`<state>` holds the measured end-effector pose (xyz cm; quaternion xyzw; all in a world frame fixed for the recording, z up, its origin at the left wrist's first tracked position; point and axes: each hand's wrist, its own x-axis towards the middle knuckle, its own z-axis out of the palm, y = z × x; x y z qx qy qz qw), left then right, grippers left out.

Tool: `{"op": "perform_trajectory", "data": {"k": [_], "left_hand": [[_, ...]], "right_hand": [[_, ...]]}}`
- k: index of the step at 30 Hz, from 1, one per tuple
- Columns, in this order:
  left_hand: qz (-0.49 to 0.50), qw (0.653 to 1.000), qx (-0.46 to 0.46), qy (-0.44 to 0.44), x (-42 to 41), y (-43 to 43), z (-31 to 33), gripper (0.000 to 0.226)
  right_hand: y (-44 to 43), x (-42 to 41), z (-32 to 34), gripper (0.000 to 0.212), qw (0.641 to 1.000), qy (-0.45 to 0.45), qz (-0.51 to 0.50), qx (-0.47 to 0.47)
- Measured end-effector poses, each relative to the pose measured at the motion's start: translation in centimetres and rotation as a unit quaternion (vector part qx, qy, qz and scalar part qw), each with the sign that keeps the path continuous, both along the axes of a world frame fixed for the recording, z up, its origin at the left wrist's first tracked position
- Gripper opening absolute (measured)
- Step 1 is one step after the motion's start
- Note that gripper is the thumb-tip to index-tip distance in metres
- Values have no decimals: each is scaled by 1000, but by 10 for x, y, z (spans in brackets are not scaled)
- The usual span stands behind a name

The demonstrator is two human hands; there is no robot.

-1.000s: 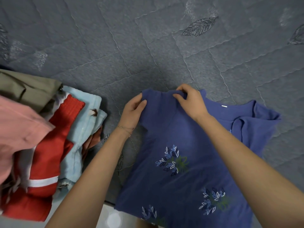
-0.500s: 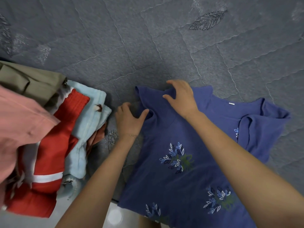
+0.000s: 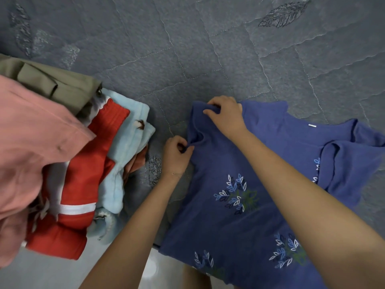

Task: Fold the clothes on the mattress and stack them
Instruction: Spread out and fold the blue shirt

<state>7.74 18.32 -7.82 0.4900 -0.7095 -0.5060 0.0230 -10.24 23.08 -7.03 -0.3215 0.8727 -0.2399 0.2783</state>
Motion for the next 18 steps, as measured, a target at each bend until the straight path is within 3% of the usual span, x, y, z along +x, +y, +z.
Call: {"op": "perform_trajectory", "data": {"k": [4,7,9,14,18], "left_hand": [[34,988,94,121,5,10,12,29],[-21,976,113,187,-1,25,22,24],[-96,971,77,205,-10,38,24,20],[-329,939,-35,98,-26,73,10,16],[-359,929,-76,53,-26,83,5,18]], "right_hand": [[30,-12,17,7,994,-53,-56,-83],[64,-25,24,10,985,-66,-92,-127],[91,-34,25,14,980,-82,-130,-129],[147,-47,19,32,984,-92,-135,-72],[174,-38,19,31,988,-73,-138,-11]]}}
